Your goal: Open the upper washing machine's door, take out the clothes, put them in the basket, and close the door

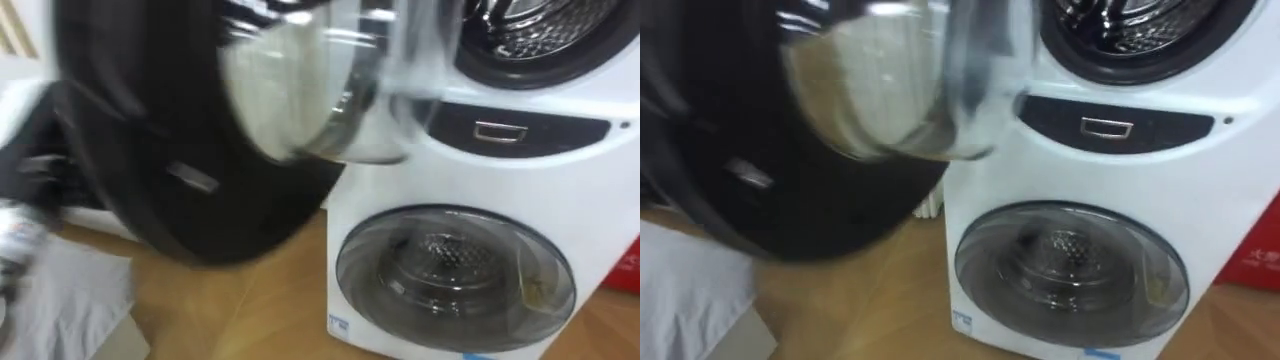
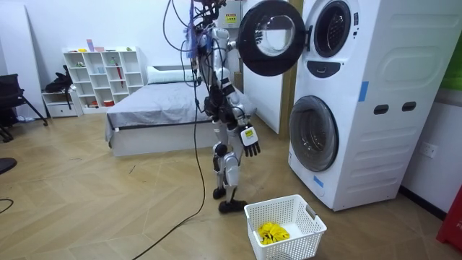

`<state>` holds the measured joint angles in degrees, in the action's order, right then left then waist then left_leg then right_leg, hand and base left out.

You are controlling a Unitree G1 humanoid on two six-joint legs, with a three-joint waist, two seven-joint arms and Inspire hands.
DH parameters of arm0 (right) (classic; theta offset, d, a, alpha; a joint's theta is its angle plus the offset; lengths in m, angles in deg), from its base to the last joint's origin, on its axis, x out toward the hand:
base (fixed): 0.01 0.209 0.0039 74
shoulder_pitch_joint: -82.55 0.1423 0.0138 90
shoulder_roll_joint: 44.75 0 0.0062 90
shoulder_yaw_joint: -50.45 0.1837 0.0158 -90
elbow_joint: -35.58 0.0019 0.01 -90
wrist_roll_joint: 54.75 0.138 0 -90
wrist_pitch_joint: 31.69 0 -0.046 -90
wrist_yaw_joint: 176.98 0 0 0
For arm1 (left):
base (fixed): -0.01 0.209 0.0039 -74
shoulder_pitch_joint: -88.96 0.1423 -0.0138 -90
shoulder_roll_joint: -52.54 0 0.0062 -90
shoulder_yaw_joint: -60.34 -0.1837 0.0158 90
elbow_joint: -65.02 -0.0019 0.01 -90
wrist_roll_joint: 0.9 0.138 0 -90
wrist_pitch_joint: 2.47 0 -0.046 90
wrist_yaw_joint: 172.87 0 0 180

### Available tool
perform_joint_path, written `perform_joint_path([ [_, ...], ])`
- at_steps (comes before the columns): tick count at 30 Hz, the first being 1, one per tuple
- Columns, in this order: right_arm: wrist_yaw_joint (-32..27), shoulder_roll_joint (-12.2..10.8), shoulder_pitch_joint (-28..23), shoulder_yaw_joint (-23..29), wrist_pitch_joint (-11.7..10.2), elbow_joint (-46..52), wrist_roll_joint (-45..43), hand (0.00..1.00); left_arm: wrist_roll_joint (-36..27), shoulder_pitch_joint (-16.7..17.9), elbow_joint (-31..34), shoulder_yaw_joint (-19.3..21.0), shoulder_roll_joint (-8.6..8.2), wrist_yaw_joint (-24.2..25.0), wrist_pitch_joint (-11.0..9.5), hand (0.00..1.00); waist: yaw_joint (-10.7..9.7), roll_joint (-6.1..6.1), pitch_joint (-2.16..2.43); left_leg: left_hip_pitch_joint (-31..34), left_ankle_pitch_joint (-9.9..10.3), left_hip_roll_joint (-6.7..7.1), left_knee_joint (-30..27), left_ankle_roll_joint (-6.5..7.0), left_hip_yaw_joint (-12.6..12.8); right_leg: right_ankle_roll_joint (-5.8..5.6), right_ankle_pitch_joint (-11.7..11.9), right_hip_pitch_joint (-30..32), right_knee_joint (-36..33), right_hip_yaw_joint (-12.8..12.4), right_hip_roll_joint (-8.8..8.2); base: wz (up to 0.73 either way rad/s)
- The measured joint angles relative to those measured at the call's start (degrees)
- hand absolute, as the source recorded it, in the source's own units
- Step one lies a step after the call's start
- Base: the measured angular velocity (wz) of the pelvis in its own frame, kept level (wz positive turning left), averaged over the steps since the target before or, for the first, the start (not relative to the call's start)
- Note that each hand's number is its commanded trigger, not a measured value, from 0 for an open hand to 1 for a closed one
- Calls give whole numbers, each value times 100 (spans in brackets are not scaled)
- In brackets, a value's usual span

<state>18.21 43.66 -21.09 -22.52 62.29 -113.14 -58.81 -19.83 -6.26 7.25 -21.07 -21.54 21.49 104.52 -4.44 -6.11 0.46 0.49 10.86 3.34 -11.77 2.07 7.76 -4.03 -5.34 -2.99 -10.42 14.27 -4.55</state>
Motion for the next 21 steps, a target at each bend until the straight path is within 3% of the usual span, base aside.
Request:
perform_joint_path([
  [4,-37,-1,7,-10,87,25,551,0,-455,-338,113,-218,55,517,-78,0,-20,3,1,-66,-13,57,94,46,224,1,6,-8,0,-13,-39,-33],
  [6,-164,-1,4,-71,95,28,736,0,-577,-339,113,-213,59,594,-98,0,0,11,-4,-100,1,70,134,84,316,47,105,-11,-3,-18,-66,-27],
  [8,-318,4,7,-219,99,50,902,0,-631,-339,122,-222,56,622,-99,0,-3,34,-13,-106,12,115,131,282,330,38,61,-14,0,-19,-86,-13],
  [10,-508,6,37,-390,106,109,1163,0,-634,-346,136,-358,56,623,-103,0,-5,6,-27,-91,-31,121,137,787,330,20,-149,-10,14,-15,-52,0],
  [12,-585,7,132,-584,111,125,1260,0,-631,-348,135,-544,1,634,-103,0,-15,13,-31,-80,-39,112,147,768,331,44,-209,-27,74,-3,-44,2],
  [14,-638,4,240,-743,110,166,1257,0,-628,-352,135,-663,-207,649,-102,0,-25,-13,-43,-73,-45,109,161,721,332,76,-280,-44,78,0,-41,2],
  [16,-692,-2,325,-993,110,275,1260,0,-630,-351,131,-828,-592,657,-104,0,-20,-29,-60,-118,-46,99,201,664,333,119,-358,-75,79,1,-28,0],
  [18,-696,-5,387,-1164,109,276,1259,0,-629,-351,128,-1004,-811,653,-125,0,-30,-17,-63,-136,-28,68,220,616,341,147,-377,-46,78,-16,6,-5],
  [19,-699,-6,474,-1249,109,276,1256,0,-628,-351,127,-1123,-896,652,-129,0,-27,-8,-64,-125,-18,36,219,591,385,154,-380,-9,64,-46,30,-15],
  [21,-696,-6,545,-1368,106,298,1260,0,-627,-352,99,-1287,-914,653,-146,0,-57,46,-78,-124,0,10,217,555,450,198,-407,8,68,-115,53,-18],
])
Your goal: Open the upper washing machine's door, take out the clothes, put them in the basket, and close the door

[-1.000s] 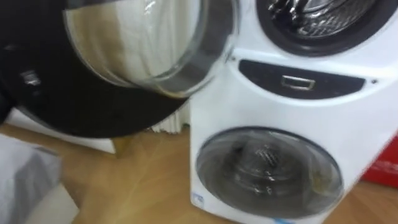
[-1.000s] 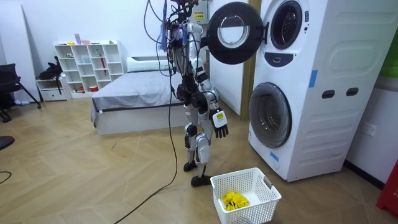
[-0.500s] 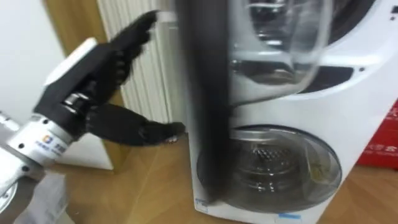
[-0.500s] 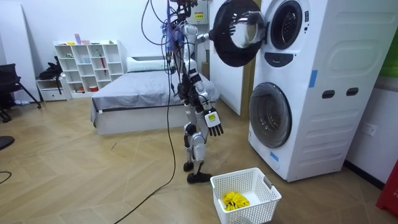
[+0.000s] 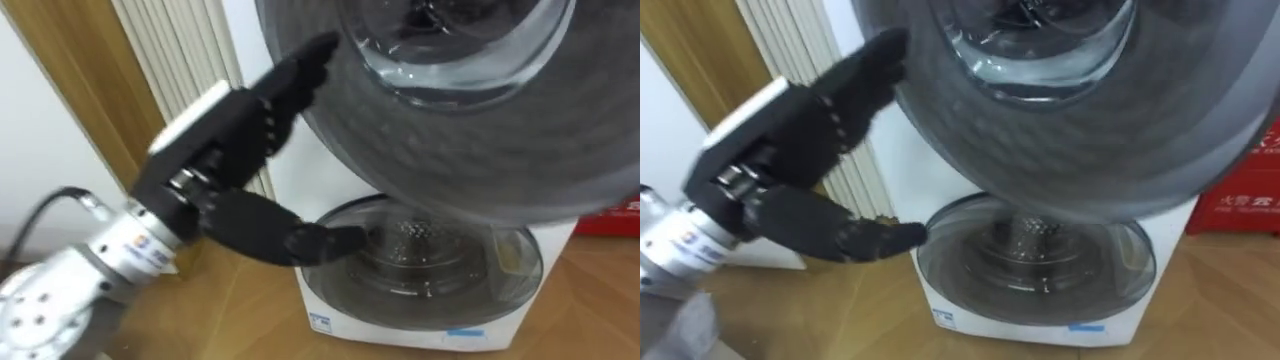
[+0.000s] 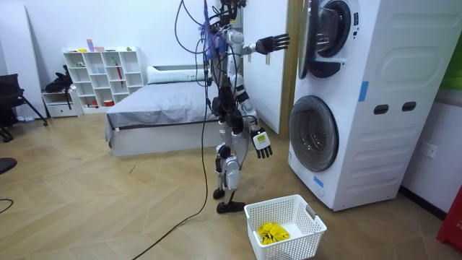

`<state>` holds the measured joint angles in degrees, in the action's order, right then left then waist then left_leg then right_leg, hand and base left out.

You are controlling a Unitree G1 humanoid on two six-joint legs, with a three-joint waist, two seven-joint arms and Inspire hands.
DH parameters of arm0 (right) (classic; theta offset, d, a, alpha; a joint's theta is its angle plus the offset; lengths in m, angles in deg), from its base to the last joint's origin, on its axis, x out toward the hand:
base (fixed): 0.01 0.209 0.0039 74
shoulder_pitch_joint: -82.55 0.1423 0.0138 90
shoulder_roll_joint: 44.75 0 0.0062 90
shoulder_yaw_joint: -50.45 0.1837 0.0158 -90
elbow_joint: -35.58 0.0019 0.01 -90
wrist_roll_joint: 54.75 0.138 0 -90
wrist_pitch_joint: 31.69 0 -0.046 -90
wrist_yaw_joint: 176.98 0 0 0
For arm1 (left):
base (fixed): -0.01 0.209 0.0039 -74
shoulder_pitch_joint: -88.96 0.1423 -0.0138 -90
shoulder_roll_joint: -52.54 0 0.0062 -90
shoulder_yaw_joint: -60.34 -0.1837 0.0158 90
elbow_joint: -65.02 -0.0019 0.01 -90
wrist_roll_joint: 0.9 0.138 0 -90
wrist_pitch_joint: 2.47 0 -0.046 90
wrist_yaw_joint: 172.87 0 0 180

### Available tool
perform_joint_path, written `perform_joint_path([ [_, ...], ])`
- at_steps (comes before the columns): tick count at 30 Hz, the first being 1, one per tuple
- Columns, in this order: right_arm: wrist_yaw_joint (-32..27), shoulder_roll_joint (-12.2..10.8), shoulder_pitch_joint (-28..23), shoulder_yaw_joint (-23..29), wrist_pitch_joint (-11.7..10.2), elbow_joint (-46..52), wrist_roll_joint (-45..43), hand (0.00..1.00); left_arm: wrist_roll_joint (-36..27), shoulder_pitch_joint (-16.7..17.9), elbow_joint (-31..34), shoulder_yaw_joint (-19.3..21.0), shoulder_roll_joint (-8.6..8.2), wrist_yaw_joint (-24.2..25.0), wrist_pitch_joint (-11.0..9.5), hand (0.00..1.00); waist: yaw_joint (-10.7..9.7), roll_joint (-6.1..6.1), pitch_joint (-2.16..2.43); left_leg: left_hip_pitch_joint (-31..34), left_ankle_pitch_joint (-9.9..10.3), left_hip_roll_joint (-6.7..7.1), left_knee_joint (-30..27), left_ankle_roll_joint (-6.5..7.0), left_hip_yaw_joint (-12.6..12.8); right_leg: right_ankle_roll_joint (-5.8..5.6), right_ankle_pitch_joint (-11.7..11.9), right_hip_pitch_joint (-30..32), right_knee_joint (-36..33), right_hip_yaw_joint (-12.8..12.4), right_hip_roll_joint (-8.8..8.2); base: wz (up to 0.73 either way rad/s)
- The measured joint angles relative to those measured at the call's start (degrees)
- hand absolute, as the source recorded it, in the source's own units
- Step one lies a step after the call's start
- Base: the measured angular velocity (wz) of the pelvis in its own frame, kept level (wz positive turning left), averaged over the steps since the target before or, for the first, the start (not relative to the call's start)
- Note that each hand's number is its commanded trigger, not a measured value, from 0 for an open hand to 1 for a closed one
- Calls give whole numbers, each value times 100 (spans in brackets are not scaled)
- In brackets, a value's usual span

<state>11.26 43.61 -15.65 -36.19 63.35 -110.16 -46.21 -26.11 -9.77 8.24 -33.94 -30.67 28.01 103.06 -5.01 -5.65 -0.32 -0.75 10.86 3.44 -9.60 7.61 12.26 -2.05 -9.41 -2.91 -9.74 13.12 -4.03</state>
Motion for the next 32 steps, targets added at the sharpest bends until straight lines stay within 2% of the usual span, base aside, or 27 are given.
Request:
perform_joint_path([
  [5,-28,-57,16,-101,-2,-6,27,0,17,-1,-211,-359,-222,-5,-13,0,-205,136,-10,-10,11,-43,-2,-35,40,7,-5,-20,13,-59,42,-7],
  [6,-63,-110,16,-108,-6,-67,72,0,66,-5,-404,-410,-288,-32,-91,0,-265,191,-45,-56,14,-54,0,-42,69,8,-5,-32,17,-88,53,-20],
  [7,-76,-125,27,-158,-12,-160,127,0,151,-5,-672,-488,-358,-105,-153,0,-275,229,-50,-96,29,-73,2,-66,133,10,-7,-54,12,-156,69,-25],
  [8,-79,-125,29,-198,-10,-194,142,0,242,-5,-821,-525,-399,-144,-171,0,-272,244,-42,-100,31,-78,2,-70,159,13,-8,-58,7,-176,73,-28],
  [10,-126,-179,3,-214,-3,-182,164,0,655,-5,-1425,-608,-596,-373,-183,0,-303,250,-38,-94,57,-84,25,-99,162,38,-23,2,6,-199,91,-17],
  [12,-120,-249,9,-213,1,-183,156,0,1162,29,-1941,-690,-762,-501,-194,0,-315,324,-46,-92,64,-99,26,-109,167,49,-23,-10,-1,-205,108,-8],
  [14,-84,-284,20,-214,1,-171,140,0,1558,209,-2527,-731,-925,-695,-278,0,-307,392,-23,-106,63,-112,25,-114,192,55,-20,-16,-3,-231,120,-9],
  [15,-71,-300,29,-217,0,-156,139,0,1757,431,-2970,-761,-1011,-873,-406,0,-307,416,-23,-131,64,-119,25,-117,194,58,-18,-30,-11,-229,126,-4],
  [17,-98,-324,32,-310,-4,-155,216,0,2118,783,-3729,-909,-1055,-1149,-477,0,-281,457,-32,-170,75,-132,27,-137,189,58,-18,-79,1,-205,138,0],
  [18,-110,-361,14,-338,-5,-153,277,0,2376,1065,-4297,-931,-1069,-1276,-491,0,-246,504,-32,-217,89,-150,34,-161,193,60,-18,-113,10,-217,159,0],
  [19,-109,-412,-11,-337,-9,-157,255,0,2679,1317,-4926,-900,-1073,-1404,-514,0,-210,564,-7,-258,105,-176,39,-187,205,65,-19,-115,11,-214,183,-6],
  [20,-107,-431,-28,-337,-9,-157,238,0,2803,1396,-5329,-866,-1076,-1473,-529,0,-173,599,8,-277,114,-185,49,-203,208,74,-25,-124,11,-215,193,-8],
  [21,-100,-467,-56,-333,-8,-158,239,0,2928,1526,-6124,-710,-1092,-1646,-540,0,-91,658,28,-307,128,-201,46,-229,211,100,-39,-155,18,-214,211,-4],
  [22,-70,-480,-94,-323,-9,-158,236,0,2987,1641,-6910,-482,-1103,-1839,-561,0,-75,709,42,-354,141,-218,48,-251,209,104,-38,-215,51,-217,233,0],
  [23,-51,-484,-117,-321,-9,-159,228,0,2992,1698,-7247,-351,-1099,-1931,-562,0,-71,720,51,-371,149,-222,54,-265,208,106,-39,-239,79,-221,244,0],
  [25,23,-488,-223,-294,-12,-104,207,0,2990,1930,-8187,228,-1085,-2342,-575,0,44,759,68,-445,167,-242,87,-291,207,118,-43,-307,121,-216,264,0],
  [27,76,-489,-256,-203,-14,-90,193,0,2981,2082,-8695,607,-1083,-2588,-691,0,142,735,51,-514,174,-248,111,-303,206,119,-44,-360,117,-215,275,0],
  [28,74,-489,-256,-203,-33,-108,200,0,2985,2139,-8967,795,-1083,-2738,-738,0,191,712,23,-571,178,-249,130,-307,206,119,-44,-404,120,-214,278,0],
  [32,118,-503,-265,-212,-151,-282,320,0,2976,2309,-9265,913,-1120,-3073,-805,0,259,668,-9,-586,181,-249,148,-309,177,120,-44,-426,118,-218,281,4],
])
